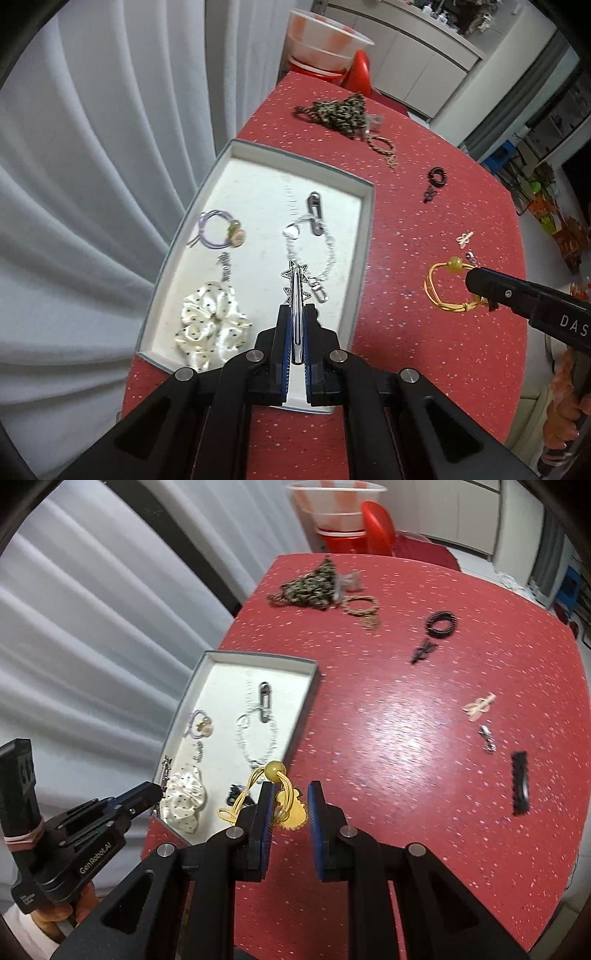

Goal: Organize jewelry
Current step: 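Carry the barrette and yellow hair tie over the white tray with both tools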

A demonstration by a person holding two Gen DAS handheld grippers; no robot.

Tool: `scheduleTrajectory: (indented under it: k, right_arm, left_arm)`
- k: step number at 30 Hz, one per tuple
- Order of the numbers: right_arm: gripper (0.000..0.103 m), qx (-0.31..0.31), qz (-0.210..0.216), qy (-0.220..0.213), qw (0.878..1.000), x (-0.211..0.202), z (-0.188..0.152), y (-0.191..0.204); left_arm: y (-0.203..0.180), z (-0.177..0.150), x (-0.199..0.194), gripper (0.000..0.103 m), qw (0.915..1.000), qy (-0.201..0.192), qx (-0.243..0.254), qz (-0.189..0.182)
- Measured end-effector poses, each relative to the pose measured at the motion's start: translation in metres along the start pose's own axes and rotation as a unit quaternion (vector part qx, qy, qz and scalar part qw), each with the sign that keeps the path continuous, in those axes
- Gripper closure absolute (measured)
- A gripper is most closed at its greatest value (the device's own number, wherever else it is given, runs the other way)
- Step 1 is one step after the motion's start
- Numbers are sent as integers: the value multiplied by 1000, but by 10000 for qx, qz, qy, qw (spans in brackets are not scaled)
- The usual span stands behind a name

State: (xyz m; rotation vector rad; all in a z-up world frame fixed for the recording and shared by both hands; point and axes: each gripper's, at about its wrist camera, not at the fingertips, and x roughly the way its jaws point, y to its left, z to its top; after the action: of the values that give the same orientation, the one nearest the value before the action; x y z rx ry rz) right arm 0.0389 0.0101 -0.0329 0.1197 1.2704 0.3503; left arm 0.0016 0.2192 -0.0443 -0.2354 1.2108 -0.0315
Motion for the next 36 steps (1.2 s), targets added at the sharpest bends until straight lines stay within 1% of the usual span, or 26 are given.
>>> scheduleTrajectory:
  k: [6, 11, 20, 28, 36]
  right_arm:
    - [84, -115, 51, 92, 9999, 16, 10, 17]
    - [84, -202, 43, 98, 9997, 24, 21, 27]
    - [84, -240, 49, 66, 9997, 39, 46, 33]
    - [84, -210, 11, 59, 9998, 64, 71, 31]
    - [84, -158, -32, 103, 9998, 98, 87, 28]
  left_arm:
    - [13, 3, 6, 96, 10000, 18, -84, 27]
    - [20, 11, 10, 96, 9999, -13, -117, 16]
    - [26, 41, 24, 96, 9998, -159, -86, 18]
    - [29, 74, 53, 96, 9997, -250, -31, 39]
    - [32, 95, 90, 96, 9995, -271, 29, 130]
